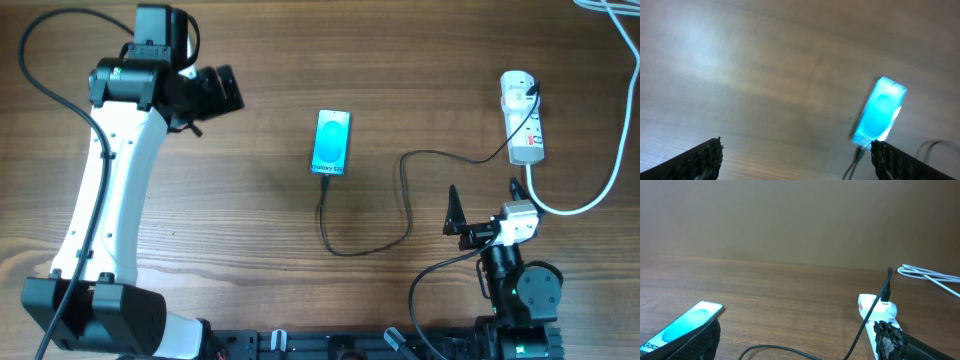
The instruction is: Plug charger to phone and switch on socket
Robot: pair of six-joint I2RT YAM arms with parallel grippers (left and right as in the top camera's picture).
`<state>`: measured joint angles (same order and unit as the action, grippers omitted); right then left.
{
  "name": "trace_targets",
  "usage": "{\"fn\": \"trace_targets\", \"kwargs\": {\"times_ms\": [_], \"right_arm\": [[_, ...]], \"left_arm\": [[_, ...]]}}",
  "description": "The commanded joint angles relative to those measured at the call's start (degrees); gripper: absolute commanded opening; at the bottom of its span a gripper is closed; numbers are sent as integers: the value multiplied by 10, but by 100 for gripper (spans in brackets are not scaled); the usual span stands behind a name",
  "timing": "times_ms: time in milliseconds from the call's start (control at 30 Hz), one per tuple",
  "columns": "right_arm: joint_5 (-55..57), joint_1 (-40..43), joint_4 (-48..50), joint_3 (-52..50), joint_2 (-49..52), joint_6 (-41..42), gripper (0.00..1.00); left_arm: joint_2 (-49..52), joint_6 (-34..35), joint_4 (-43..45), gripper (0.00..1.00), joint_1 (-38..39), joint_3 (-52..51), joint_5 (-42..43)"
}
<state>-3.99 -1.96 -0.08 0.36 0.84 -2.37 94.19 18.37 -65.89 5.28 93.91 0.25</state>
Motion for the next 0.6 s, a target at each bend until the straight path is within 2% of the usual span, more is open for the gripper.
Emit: {"fn": "trace_targets", "kwargs": {"times_ms": [0,333,400,567], "right_arm": [[5,-2,1,-1,-4,10,100],[5,-2,1,-1,-4,10,100],[5,-2,1,-1,-4,10,100],[5,-2,1,-1,-4,10,100]], "left_arm": [[10,1,-29,100,-3,-3,-31],[-56,1,-27,100,-3,-16,-8],[-78,1,-9,100,-3,-50,-8],[-151,1,100,100,-3,-202,23]]}}
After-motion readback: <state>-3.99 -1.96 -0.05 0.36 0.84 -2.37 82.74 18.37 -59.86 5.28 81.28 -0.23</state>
